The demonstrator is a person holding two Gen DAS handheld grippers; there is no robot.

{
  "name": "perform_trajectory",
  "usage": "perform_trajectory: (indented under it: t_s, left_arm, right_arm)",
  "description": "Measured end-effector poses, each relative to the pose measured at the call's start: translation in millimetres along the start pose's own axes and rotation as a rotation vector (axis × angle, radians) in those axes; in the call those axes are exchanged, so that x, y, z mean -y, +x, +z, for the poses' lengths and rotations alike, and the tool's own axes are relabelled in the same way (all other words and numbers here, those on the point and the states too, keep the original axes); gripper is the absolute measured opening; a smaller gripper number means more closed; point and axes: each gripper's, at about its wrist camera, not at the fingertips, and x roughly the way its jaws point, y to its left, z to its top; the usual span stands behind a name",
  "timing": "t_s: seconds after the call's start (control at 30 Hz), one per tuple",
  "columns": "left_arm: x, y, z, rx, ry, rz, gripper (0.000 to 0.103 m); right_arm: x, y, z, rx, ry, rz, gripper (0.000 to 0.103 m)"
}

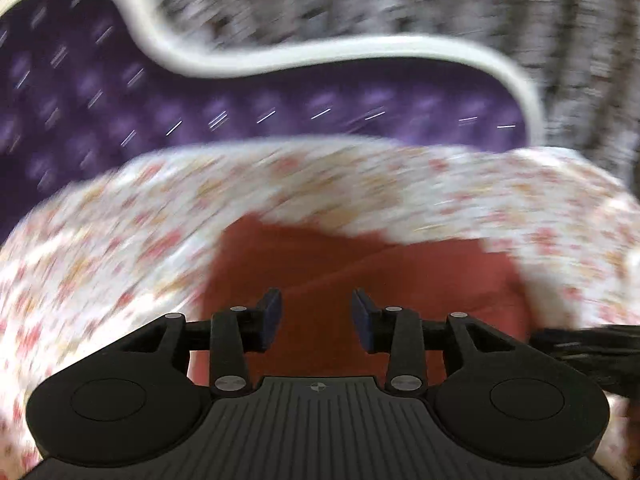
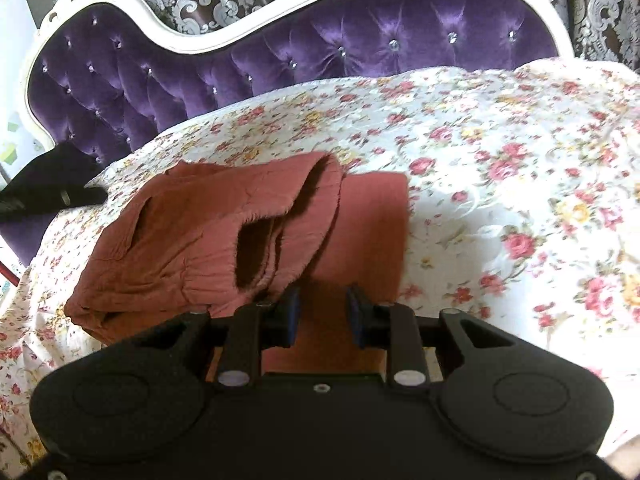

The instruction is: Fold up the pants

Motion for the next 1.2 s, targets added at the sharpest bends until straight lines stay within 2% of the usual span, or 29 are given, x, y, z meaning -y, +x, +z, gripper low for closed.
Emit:
perform_trajectory:
  t_s: [0.1, 0.2, 0.27, 0.37, 0.5, 0.6, 0.63, 0.67, 0.7, 0.77, 0.87, 0.93, 1.03, 1.2]
  left_arm:
    - [-24.5, 23.0, -12.4, -0.095, -0.063, 0.046, 0.037]
    - [-28.6, 38.4, -31.0, -0.173, -0.070, -0.010, 0.037]
    - [-21.7, 36.9, -41.4, -0.150, -0.023, -0.004, 0.038]
    - [-11.2, 31.9, -46.9, -0.129, 0.030, 0.010, 0.038]
    - [-18.3, 24.4, -48.7, -0.120, 0.003, -0.014, 0.038]
    - [-31.1, 15.9, -50.0, -0.102, -0.053, -0.029, 0.038]
    - [-35.0, 9.5, -53.3, -0.091, -0.063, -0.019, 0.038]
    - [-37.7, 4.1, -55.8, -0.083, -0.065, -0.003, 0.038]
    - [-40.4, -1.3, -59.2, -0.074, -0.063, 0.020, 0.038]
    - [-44.2, -9.1, -65.9, -0.068, -0.051, 0.063, 0.039]
    - [-48.8, -17.8, -74.3, -0.057, -0.035, 0.104, 0.044]
    - [-52.5, -22.9, -78.1, -0.045, -0.046, 0.113, 0.051]
    - [-52.3, -26.2, -83.6, -0.036, -0.064, 0.105, 0.052]
    - [-40.5, -26.3, -92.0, -0.027, -0.063, 0.074, 0.059]
  right_arm:
    - [3.7, -10.1, 5.5, 0.044, 0.042, -0.005, 0.052]
    - [5.8, -15.5, 10.2, 0.106, 0.107, 0.045, 0.061]
    - [5.3, -11.6, 14.0, 0.117, 0.160, 0.093, 0.068]
    - [3.0, 4.4, 17.0, 0.086, 0.204, 0.139, 0.074]
    - [-1.3, 29.4, 15.9, 0.000, 0.215, 0.106, 0.074]
    - [1.4, 38.2, 10.4, -0.036, 0.256, 0.150, 0.076]
    - [1.4, 39.4, 8.6, -0.034, 0.258, 0.178, 0.075]
    - [0.2, 41.9, 7.8, -0.042, 0.252, 0.207, 0.062]
    - [-2.0, 45.9, 8.3, -0.070, 0.248, 0.221, 0.037]
    - [-8.0, 45.6, 10.3, -0.073, 0.234, 0.217, 0.026]
    - [-26.3, 25.7, 22.0, -0.017, 0.150, 0.207, 0.023]
    - [-35.7, 10.1, 33.3, 0.024, 0.125, 0.223, 0.023]
    - [-47.8, -7.4, 55.3, 0.075, 0.109, 0.257, 0.023]
    - [-71.2, -13.3, 83.9, 0.092, 0.070, 0.278, 0.023]
